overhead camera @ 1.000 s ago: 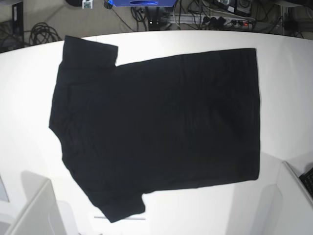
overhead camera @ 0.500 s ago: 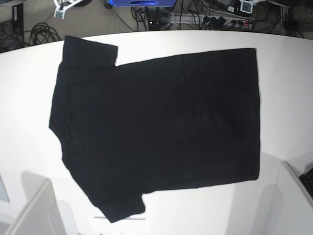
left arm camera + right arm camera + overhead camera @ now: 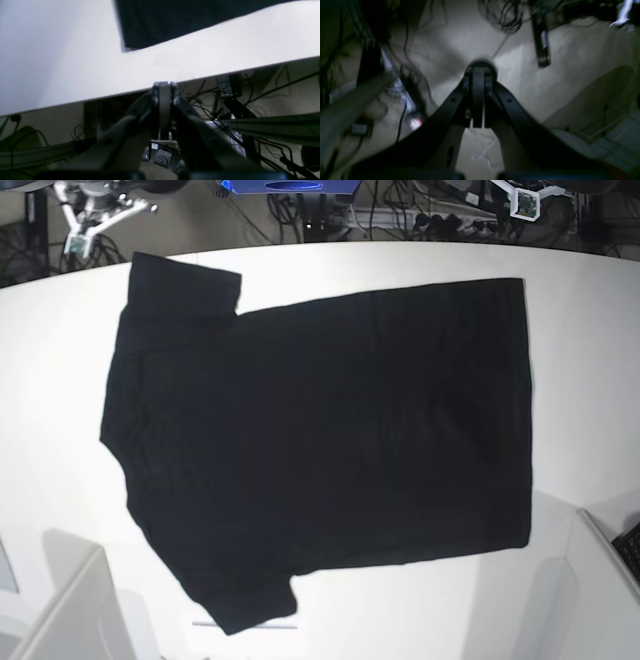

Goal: Fold the T-shirt properly
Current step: 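Grasp the black shirt's shoulder corners with both grippers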

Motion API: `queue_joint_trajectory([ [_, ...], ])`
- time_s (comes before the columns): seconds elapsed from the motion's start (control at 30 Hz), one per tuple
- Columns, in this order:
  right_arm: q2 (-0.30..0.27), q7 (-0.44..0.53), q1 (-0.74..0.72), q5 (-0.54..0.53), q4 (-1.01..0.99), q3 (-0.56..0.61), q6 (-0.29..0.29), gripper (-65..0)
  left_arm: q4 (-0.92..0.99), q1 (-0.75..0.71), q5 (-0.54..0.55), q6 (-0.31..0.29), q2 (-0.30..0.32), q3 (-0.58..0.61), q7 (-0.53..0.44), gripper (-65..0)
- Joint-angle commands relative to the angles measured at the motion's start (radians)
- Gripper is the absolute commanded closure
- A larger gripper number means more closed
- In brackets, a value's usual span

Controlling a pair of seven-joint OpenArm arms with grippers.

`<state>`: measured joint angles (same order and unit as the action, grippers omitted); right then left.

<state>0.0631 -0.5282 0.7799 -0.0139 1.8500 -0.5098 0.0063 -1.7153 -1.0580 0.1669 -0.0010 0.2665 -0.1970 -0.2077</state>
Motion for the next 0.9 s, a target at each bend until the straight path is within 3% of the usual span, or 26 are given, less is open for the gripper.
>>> queue_joint_trajectory([
  [0.0,0.010,0.010,-0.004,0.005,0.040,-0.026,-0.006,0.0,-0.015,-0.017,0.009,0.008,0.006,-0.009,-0.025,0.0],
  [0.23,0.036,0.010,-0.119,0.004,0.141,-0.062,-0.004,0.0,-0.015,0.042,0.010,0.008,0.006,-0.008,-0.025,0.0],
  [0.37,0.040,-0.059,-0.193,0.002,0.141,-0.062,-0.004,0.0,-0.015,0.068,0.012,0.008,0.006,-0.008,-0.019,0.0],
  [0.47,0.037,-0.094,-0.228,-0.080,0.141,-0.066,-0.004,-0.6,-0.015,0.083,0.012,0.008,0.006,-0.008,-0.017,0.0],
  [0.53,0.028,-0.134,-0.242,-0.179,0.141,-0.066,-0.004,-16.5,-0.013,0.100,0.012,0.006,0.006,-0.003,-0.016,0.0],
  [0.6,0.001,-0.178,-0.257,-0.265,0.141,-0.066,-0.004,-28.5,-0.013,0.103,0.013,0.006,0.006,-0.002,-0.016,0.0],
  [0.63,-0.013,-0.201,-0.262,-0.311,0.141,-0.066,-0.004,-31.7,-0.013,0.104,0.021,0.006,0.006,-0.003,-0.016,0.0],
  [0.73,-0.050,-0.247,-0.274,-0.466,0.139,-0.068,-0.004,-32.1,-0.013,0.106,0.144,0.006,0.010,-0.009,-0.016,0.0],
  [0.77,-0.065,-0.258,-0.277,-0.524,0.138,-0.068,-0.004,-32.4,-0.012,0.114,0.202,0.006,0.023,-0.009,-0.016,-1.6],
  [0.87,-0.111,-0.287,-0.279,-0.676,0.129,-0.068,-0.004,-32.7,-0.004,0.120,0.328,0.006,0.052,-0.009,-0.016,-22.9],
])
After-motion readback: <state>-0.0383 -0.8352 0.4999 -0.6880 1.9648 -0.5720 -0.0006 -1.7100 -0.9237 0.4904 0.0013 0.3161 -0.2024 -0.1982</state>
